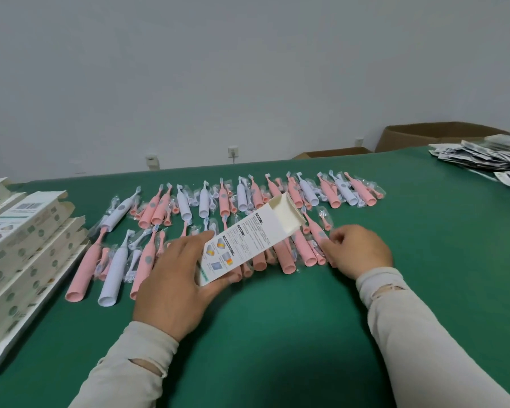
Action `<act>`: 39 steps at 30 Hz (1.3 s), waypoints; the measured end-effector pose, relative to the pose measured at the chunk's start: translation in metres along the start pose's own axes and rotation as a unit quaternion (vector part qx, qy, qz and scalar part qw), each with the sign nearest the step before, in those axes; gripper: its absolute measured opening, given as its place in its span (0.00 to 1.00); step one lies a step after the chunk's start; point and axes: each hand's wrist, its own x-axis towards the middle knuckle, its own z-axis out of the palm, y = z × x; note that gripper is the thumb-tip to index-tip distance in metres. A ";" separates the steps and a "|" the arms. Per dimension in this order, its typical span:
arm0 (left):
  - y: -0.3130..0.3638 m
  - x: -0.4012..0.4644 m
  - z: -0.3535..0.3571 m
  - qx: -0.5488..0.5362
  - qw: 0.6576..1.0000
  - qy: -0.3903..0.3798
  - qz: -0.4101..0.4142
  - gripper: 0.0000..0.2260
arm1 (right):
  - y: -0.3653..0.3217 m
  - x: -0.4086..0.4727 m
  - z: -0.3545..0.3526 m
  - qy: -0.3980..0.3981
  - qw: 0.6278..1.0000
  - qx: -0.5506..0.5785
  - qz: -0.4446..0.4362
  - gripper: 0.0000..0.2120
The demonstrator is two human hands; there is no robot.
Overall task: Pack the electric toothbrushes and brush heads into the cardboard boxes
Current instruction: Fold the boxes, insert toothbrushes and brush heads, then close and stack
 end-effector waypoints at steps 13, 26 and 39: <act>-0.002 0.001 -0.006 0.091 0.995 -0.011 -0.023 0.26 | -0.015 -0.001 -0.011 0.106 0.987 0.106 0.055 0.19; -0.006 0.003 -0.006 0.184 0.982 0.009 -0.045 0.30 | -0.056 -0.048 -0.005 -0.211 0.615 0.750 -0.121 0.18; -0.010 0.003 -0.005 0.168 0.985 0.013 -0.047 0.30 | -0.049 -0.038 0.006 -0.161 0.714 0.681 -0.023 0.12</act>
